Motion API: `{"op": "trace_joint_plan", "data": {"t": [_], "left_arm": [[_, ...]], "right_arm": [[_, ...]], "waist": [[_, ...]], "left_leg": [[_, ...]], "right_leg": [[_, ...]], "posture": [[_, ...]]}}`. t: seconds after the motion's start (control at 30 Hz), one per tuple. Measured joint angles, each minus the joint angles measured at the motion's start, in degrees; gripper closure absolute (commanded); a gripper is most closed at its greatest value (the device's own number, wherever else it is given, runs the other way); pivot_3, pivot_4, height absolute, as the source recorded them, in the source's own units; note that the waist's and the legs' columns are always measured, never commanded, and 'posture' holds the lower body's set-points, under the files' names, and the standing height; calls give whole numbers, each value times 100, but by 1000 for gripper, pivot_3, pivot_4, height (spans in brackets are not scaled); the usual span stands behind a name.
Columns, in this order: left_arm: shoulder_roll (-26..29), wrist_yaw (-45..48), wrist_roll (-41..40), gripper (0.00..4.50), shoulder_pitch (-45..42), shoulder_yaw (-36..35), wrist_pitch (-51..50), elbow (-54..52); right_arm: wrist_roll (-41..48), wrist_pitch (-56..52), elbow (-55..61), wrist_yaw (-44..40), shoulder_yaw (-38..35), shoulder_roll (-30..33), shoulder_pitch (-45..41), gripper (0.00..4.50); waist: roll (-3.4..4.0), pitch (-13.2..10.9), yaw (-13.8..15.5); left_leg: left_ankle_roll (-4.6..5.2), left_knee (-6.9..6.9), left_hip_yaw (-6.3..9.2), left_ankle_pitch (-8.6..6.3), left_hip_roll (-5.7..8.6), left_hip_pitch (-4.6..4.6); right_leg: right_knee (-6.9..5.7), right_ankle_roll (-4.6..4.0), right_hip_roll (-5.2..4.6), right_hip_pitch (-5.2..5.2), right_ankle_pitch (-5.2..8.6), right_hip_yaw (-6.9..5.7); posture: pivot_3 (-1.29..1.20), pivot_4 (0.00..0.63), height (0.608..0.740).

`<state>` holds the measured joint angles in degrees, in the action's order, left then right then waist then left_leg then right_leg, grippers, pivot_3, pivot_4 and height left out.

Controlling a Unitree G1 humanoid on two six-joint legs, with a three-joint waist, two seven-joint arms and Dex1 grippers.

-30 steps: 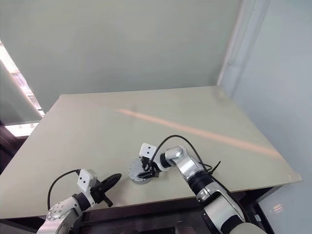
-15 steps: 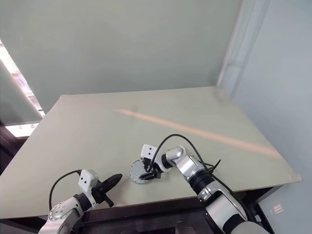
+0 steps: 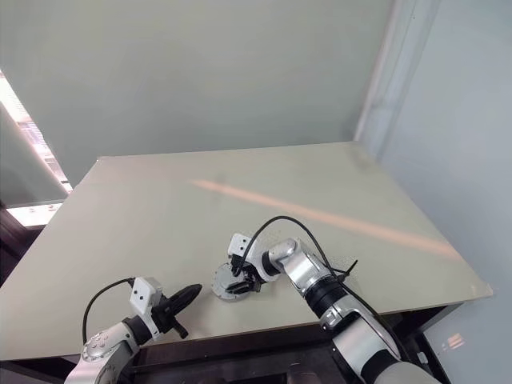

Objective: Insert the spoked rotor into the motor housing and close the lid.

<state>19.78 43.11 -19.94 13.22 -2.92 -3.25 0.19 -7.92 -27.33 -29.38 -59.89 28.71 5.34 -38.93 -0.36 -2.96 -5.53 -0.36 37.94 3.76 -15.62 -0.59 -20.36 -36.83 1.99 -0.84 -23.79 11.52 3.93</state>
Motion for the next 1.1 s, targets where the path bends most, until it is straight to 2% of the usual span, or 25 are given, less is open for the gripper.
{"op": "trace_joint_plan", "data": {"t": [0.53,1.1], "left_arm": [[-28,0,4,4500,-35,22,11,51],[-49,0,7,4500,-40,27,13,53]], "right_arm": [[-58,-721,558,430,216,-17,127,1217],[-19,-1347,648,794,220,-225,124,1217]], "waist": [[1,1,-7],[4,4,-30]], "left_leg": [[0,-1,0,0,-1,2],[-2,-7,-2,-1,-8,63]], "right_leg": [[0,0,0,0,0,-1],[-1,-3,1,37,2,-4]], "posture": [[0,0,740],[0,0,740]]}}
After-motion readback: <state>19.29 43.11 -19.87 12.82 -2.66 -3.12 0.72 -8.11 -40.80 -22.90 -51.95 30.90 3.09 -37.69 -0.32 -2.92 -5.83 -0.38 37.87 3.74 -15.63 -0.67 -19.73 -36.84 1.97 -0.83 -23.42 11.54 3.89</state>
